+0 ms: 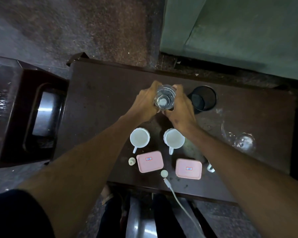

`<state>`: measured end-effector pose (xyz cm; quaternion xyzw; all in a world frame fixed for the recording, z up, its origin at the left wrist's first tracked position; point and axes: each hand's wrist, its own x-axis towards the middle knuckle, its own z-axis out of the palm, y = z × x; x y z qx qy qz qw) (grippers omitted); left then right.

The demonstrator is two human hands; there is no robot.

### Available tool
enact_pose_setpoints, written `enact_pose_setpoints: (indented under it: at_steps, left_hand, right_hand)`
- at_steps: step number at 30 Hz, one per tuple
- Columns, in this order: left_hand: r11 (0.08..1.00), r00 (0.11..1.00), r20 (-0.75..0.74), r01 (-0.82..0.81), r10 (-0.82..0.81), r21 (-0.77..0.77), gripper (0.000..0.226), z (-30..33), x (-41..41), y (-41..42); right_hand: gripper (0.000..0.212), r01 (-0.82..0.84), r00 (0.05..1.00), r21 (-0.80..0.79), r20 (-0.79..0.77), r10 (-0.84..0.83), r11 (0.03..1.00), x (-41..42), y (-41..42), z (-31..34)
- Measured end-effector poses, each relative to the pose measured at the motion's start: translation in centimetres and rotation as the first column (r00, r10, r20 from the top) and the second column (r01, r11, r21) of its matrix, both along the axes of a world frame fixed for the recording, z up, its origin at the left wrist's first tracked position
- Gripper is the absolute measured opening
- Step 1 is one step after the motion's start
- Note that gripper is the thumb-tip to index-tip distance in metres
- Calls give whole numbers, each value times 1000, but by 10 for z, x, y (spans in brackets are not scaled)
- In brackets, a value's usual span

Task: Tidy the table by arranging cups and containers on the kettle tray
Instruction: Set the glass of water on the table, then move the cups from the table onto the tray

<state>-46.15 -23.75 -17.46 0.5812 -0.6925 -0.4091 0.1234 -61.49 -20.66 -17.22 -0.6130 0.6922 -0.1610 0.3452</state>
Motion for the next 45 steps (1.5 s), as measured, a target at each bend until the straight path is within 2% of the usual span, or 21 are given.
enact_pose_setpoints:
  at_steps: [5,9,13,16,19,23,26,29,32,35,37,42,45]
  left_hand:
    - [1000,1000,2,1,-2,8,62,-2,-2,-1]
    - [999,999,38,-6,4,47,90,1,3,2]
    - [994,996,46,-75,71,79,93,3,30,20]
    - [993,994,52,-100,97,67,90,5,60,45]
    - [992,993,84,-93,86,90,93,5,85,72]
    - [983,991,133,-44,20,177,95,0,96,104]
    - [984,988,139,35,-60,177,88,-8,94,122]
    - [990,995,84,49,-60,131,68,-13,87,132]
    - [994,998,56,15,-22,112,58,-13,80,134]
    - [992,999,35,17,-22,128,63,-9,76,132]
    - [991,999,37,19,-24,133,67,-6,78,129]
    - [997,998,54,34,-37,62,73,10,117,109]
    - [999,995,90,40,-38,-22,75,26,168,80]
  right_hand:
    - [88,-1,1000,-6,-19,1,1000,-2,1,-2]
    - [105,-48,993,-47,-106,43,998,-2,5,5]
    - [97,-201,969,-229,-186,160,952,-5,21,21]
    - [86,-335,936,-298,-213,280,894,-3,41,28]
    - [80,-442,891,-249,-233,389,862,7,67,25]
    - [82,-512,841,-93,-258,476,854,22,93,6]
    - [86,-550,801,17,-273,533,835,33,104,-5]
    - [87,-529,808,63,-268,525,846,43,110,-13]
    - [78,-432,871,57,-231,433,900,49,113,-19]
    - [62,-326,933,50,-146,330,944,57,113,-20]
    - [61,-295,946,48,-126,298,954,61,110,-17]
    - [60,-306,944,18,-121,306,952,96,85,15]
    - [54,-313,947,-67,-92,307,947,149,59,39]
